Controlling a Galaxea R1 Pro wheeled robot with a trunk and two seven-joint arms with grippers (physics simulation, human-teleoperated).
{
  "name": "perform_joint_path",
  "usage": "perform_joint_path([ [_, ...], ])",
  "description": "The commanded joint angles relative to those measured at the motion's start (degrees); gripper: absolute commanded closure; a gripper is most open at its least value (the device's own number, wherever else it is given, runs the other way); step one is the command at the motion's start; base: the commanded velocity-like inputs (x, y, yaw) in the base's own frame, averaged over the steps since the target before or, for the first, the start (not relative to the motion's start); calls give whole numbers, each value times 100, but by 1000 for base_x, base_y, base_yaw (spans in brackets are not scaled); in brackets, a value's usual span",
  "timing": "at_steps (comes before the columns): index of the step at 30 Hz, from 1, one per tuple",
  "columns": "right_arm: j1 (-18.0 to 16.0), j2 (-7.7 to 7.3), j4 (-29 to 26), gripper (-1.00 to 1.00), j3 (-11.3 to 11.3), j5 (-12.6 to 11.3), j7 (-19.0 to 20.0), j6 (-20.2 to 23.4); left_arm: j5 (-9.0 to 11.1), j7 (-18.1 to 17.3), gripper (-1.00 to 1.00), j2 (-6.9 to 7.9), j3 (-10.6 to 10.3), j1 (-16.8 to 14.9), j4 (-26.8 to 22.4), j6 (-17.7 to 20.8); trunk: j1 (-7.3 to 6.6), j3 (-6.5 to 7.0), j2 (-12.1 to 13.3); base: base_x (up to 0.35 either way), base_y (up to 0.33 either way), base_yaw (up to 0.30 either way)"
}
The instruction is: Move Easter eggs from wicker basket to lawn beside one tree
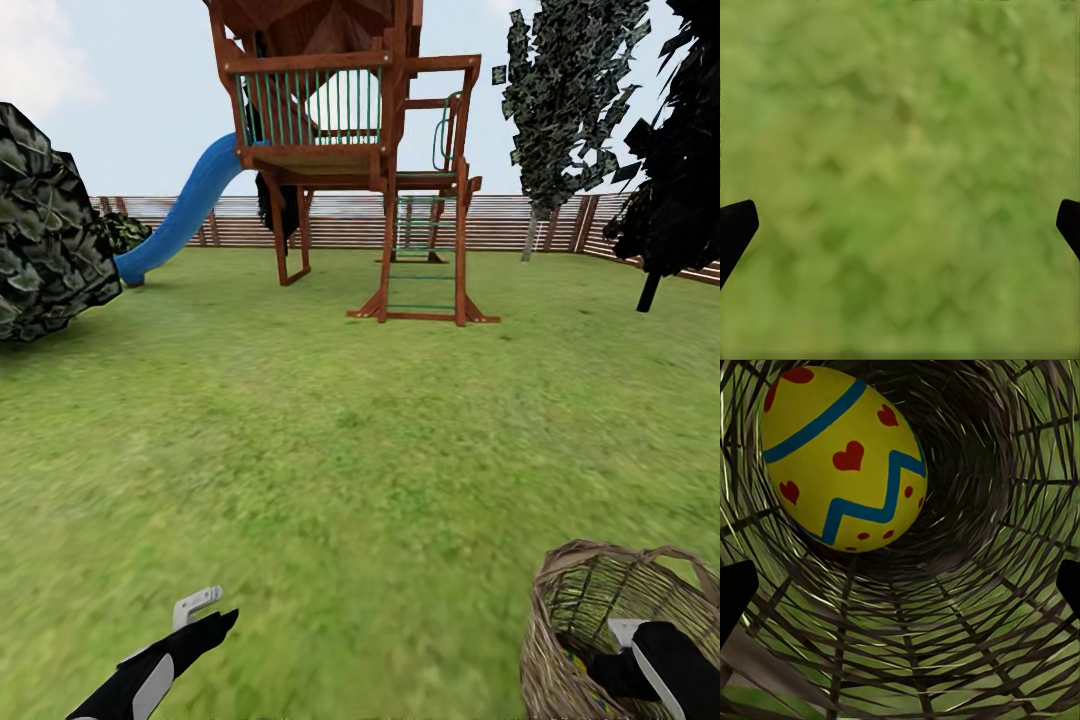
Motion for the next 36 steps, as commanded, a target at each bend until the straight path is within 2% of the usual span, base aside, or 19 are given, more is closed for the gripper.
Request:
perform_joint_path([
  [1,-1,-3,-7,-100,4,-18,8,27,50,-34,-100,2,37,-1,-8,50,-1,-6,-2,0,0,0],
  [8,-1,-3,-7,-100,1,-12,8,27,58,-42,-100,4,38,0,-8,44,-1,-6,-2,83,2,0],
  [16,-1,-3,-7,-100,-1,-11,8,27,58,-43,-100,6,40,1,-8,41,-1,-6,-2,263,26,0],
  [21,-1,-3,-7,-100,2,-11,8,27,58,-43,-100,-2,37,1,-8,38,-1,-6,-2,46,1,0],
  [36,-1,-17,-9,-100,-4,-18,8,27,50,-38,-100,-7,28,-1,-8,58,37,-338,-22,1,0,0],
])
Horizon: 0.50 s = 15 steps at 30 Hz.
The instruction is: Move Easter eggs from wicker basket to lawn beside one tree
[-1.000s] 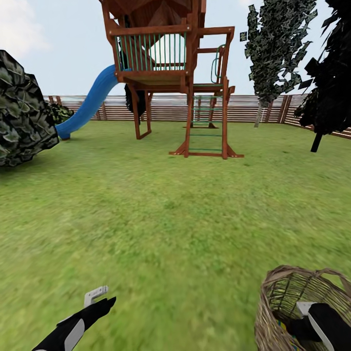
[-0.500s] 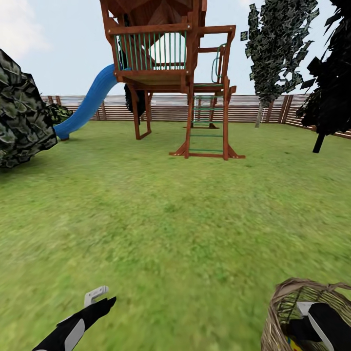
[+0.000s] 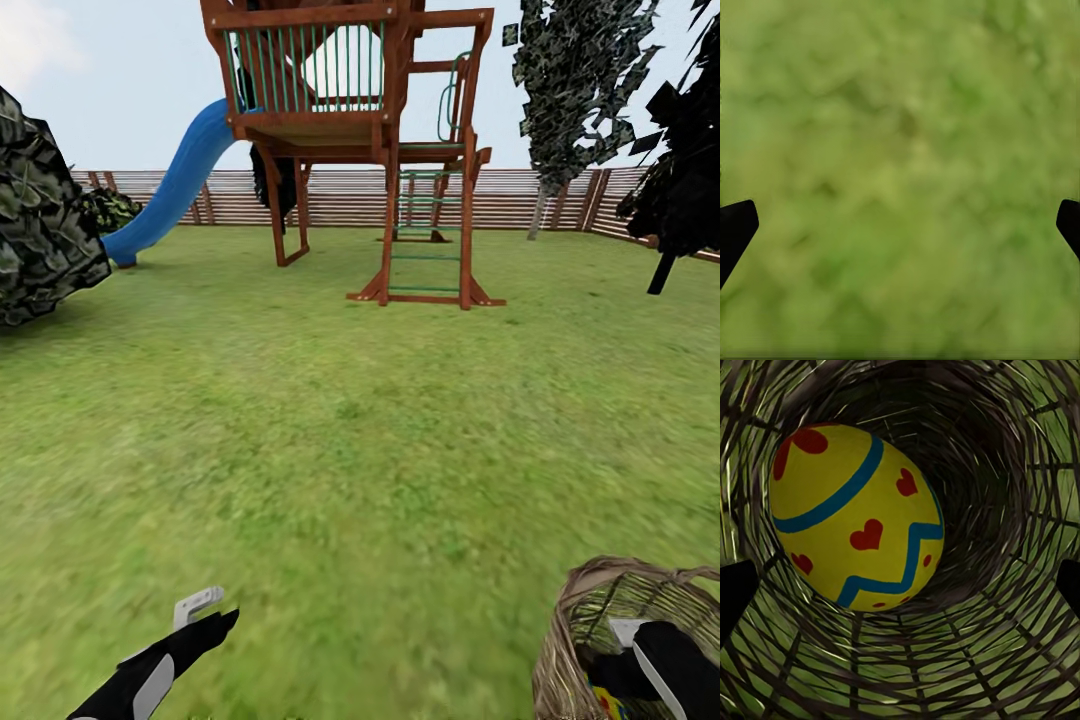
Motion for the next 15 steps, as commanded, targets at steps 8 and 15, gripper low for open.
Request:
perform_joint_path([
  [8,-2,3,-6,-100,4,-19,8,27,51,-29,-100,-6,37,1,-9,60,19,-183,-13,0,0,0],
  [15,-2,3,-6,-100,5,-19,8,27,48,-29,-100,-63,37,-3,-9,55,37,-338,-23,0,0,0],
])
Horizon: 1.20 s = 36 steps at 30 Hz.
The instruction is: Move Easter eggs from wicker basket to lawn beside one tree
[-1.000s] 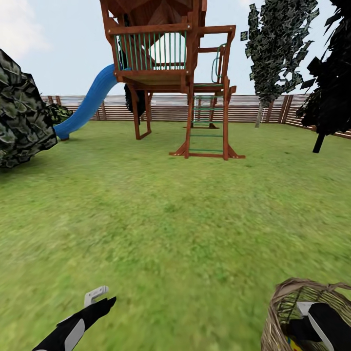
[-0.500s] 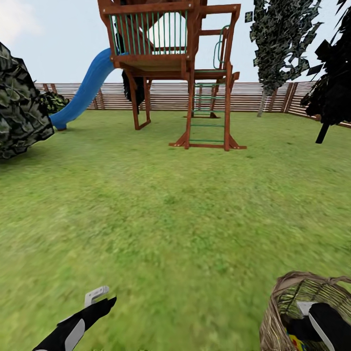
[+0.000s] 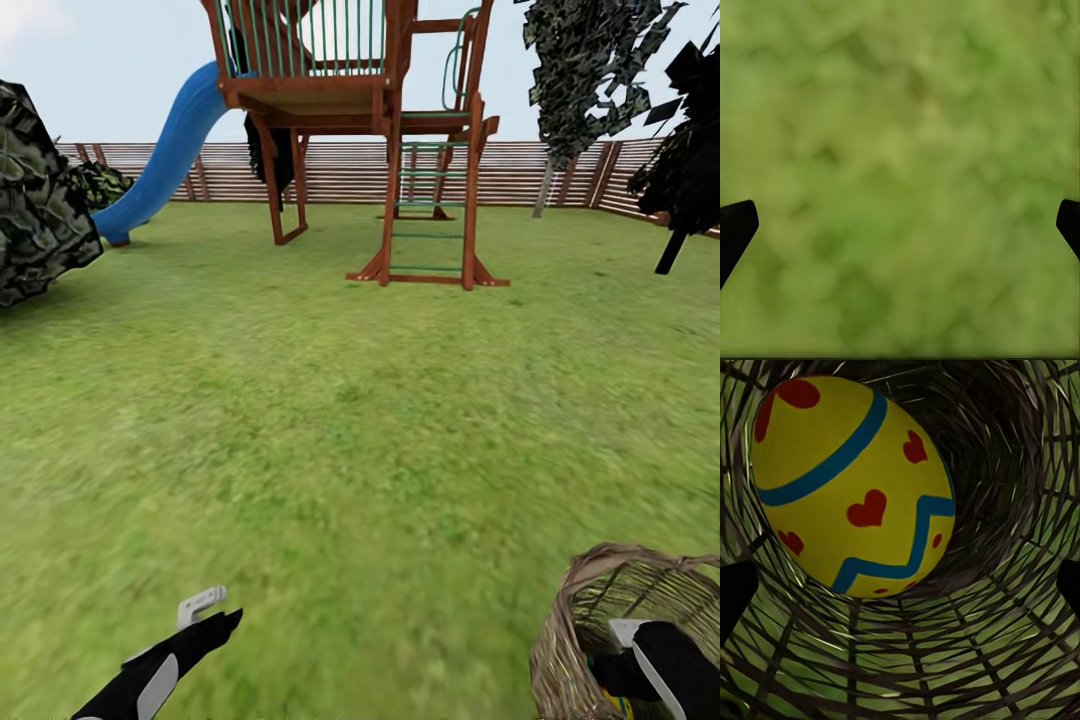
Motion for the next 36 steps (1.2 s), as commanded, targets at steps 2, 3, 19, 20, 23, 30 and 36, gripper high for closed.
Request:
perform_joint_path([
  [2,-1,-3,-7,-100,3,-17,8,27,46,-34,-100,-10,37,-2,-9,53,4,-50,-5,0,0,0],
  [3,-1,-1,-6,-100,3,-17,8,27,45,-34,-100,-12,37,-3,-9,52,6,-72,-6,0,0,0],
  [19,-1,6,-7,-100,15,-12,8,27,52,-41,-100,-16,45,4,-9,35,11,-116,-9,141,0,0],
  [20,-1,6,-7,-100,16,-11,8,27,52,-42,-100,-18,45,4,-9,35,11,-116,-9,316,0,0],
  [23,-1,6,-7,-100,32,5,8,26,52,-42,-100,-20,46,2,-9,34,11,-116,-9,97,0,0],
  [30,-1,6,-6,-100,23,-4,8,24,52,-34,-100,-32,37,3,-9,51,29,-272,-18,4,0,0],
  [36,-1,6,-8,-100,56,7,8,21,44,-34,-100,-57,37,0,-9,52,45,-405,-26,0,0,0],
])
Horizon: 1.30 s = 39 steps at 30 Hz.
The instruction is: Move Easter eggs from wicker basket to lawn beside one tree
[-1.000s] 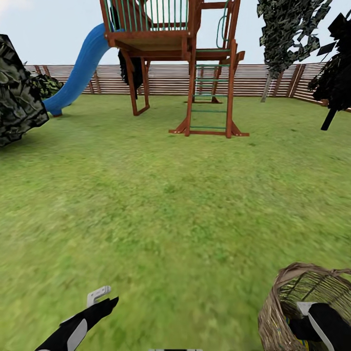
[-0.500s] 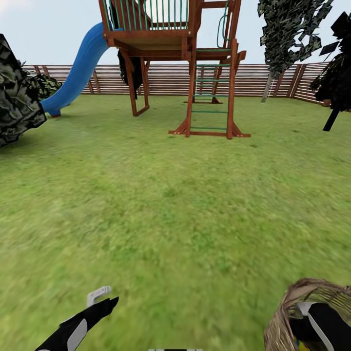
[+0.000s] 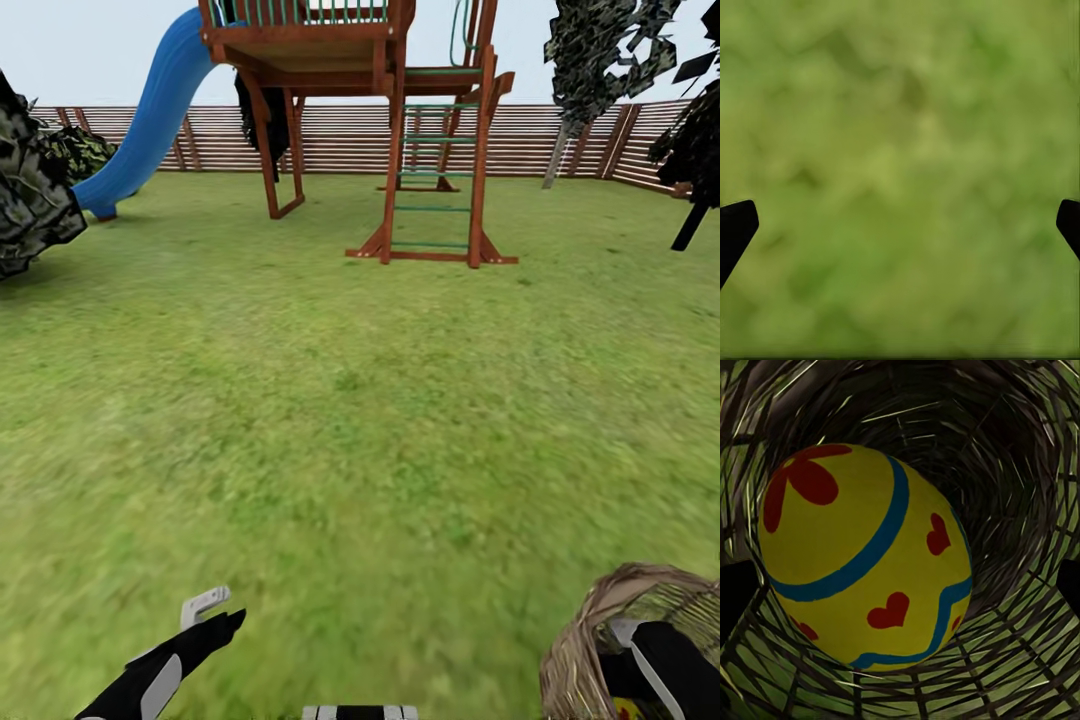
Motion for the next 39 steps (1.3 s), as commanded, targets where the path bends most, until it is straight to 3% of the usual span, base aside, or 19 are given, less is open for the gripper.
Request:
perform_joint_path([
  [1,-1,-3,-7,-100,14,-24,9,26,49,-34,-100,-4,37,0,-8,54,1,-28,-4,0,0,0],
  [20,-1,6,-6,-100,17,-19,9,25,80,19,-100,69,96,3,-257,30,50,-448,-29,0,0,0],
  [33,-1,26,-11,-100,24,-15,9,11,83,19,-100,31,98,3,-281,28,84,-736,-46,0,0,0],
  [39,-1,41,-15,-100,25,-13,9,-1,83,11,-100,31,85,3,-278,28,84,-736,-46,0,0,0],
])
